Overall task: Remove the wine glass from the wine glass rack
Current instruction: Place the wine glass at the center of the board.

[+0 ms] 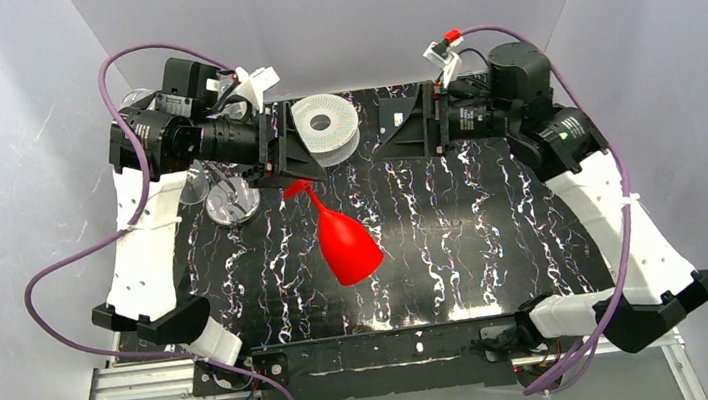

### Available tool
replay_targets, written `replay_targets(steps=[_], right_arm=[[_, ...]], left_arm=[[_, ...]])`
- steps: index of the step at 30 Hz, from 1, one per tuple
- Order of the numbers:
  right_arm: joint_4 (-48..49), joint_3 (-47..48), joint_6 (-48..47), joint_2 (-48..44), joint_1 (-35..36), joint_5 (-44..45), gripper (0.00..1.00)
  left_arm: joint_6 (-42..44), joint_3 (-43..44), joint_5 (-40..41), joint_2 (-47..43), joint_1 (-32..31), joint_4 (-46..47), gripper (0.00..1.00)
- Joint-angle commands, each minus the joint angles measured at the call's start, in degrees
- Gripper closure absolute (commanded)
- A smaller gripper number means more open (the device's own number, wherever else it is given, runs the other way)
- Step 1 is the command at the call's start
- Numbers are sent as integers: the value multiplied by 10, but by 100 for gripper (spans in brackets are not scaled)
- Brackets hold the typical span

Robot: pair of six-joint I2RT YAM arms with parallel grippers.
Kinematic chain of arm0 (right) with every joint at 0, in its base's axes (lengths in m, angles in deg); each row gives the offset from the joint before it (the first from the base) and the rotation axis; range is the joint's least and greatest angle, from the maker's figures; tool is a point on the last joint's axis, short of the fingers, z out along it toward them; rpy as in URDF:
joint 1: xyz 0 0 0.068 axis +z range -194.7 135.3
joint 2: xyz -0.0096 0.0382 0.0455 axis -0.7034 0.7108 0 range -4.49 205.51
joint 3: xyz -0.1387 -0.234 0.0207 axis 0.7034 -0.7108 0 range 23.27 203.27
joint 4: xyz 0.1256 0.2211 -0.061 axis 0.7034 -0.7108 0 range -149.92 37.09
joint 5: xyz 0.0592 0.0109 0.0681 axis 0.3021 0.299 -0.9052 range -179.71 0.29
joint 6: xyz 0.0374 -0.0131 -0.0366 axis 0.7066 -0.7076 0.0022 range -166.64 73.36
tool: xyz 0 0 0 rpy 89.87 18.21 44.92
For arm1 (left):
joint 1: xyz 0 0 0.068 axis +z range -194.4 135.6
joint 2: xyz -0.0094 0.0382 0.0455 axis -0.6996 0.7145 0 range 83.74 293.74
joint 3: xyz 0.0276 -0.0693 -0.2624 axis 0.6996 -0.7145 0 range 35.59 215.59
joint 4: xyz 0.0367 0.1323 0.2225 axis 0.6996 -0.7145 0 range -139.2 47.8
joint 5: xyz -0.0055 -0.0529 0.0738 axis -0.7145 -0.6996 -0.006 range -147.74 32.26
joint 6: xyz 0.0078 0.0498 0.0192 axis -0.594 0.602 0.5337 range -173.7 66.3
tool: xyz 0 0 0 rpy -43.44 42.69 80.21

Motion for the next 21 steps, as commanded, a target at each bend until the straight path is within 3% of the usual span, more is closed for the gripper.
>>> replay_targets(steps=[1, 21], right_arm=[[44, 7, -24, 19, 30, 3, 10], [182, -38, 16, 70, 105, -11, 23]], left_arm=[[-12, -1, -54, 4, -3, -37, 31], [-38, 1, -66, 18, -3, -14, 31]])
